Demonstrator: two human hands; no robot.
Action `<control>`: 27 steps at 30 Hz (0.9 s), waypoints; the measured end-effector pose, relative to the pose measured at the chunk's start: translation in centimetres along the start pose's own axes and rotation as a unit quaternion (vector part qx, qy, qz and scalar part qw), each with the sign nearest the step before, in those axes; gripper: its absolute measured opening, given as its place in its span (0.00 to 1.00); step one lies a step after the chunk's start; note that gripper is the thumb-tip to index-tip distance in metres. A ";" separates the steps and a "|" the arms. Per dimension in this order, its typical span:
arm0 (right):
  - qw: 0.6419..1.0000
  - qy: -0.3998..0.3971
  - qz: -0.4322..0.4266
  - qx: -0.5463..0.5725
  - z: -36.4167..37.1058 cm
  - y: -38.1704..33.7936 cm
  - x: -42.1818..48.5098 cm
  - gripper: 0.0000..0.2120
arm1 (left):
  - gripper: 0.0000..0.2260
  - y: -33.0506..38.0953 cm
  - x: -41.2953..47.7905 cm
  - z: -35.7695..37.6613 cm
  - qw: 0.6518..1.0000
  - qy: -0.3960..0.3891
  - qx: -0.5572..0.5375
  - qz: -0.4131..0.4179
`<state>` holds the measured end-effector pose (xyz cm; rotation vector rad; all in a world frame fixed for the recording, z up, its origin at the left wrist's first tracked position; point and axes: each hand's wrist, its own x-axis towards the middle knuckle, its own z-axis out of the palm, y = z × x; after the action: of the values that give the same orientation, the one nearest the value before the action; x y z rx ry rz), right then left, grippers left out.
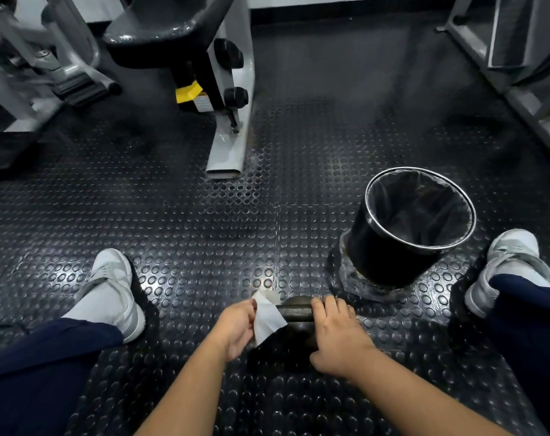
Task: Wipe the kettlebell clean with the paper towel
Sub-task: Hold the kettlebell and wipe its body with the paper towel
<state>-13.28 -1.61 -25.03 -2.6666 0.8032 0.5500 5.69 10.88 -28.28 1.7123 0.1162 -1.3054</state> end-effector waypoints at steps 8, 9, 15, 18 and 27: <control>1.000 0.008 0.002 0.000 -0.1 -0.1 -0.1 0.50 | 0.13 -1.0 -0.1 2.0 0.999 0.006 -0.035 -0.040; 1.000 0.007 0.003 -0.001 -0.1 -0.1 -0.1 0.50 | 0.15 -0.8 -0.5 2.4 0.997 -0.001 -0.051 -0.050; 1.000 0.008 0.000 -0.005 -0.1 0.0 -0.1 0.50 | 0.21 0.0 0.0 2.5 0.987 0.059 0.140 -0.044; 1.000 0.010 0.001 -0.006 0.0 -0.2 0.0 0.51 | 0.19 0.7 0.8 2.5 0.987 0.056 0.144 -0.048; 1.000 0.014 0.001 -0.003 0.1 0.0 0.2 0.50 | 0.21 0.4 3.0 2.2 0.981 0.026 0.160 -0.103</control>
<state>-13.18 -1.60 -25.20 -2.6853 0.8134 0.5167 5.63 7.74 -30.36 2.0517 0.1218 -1.4948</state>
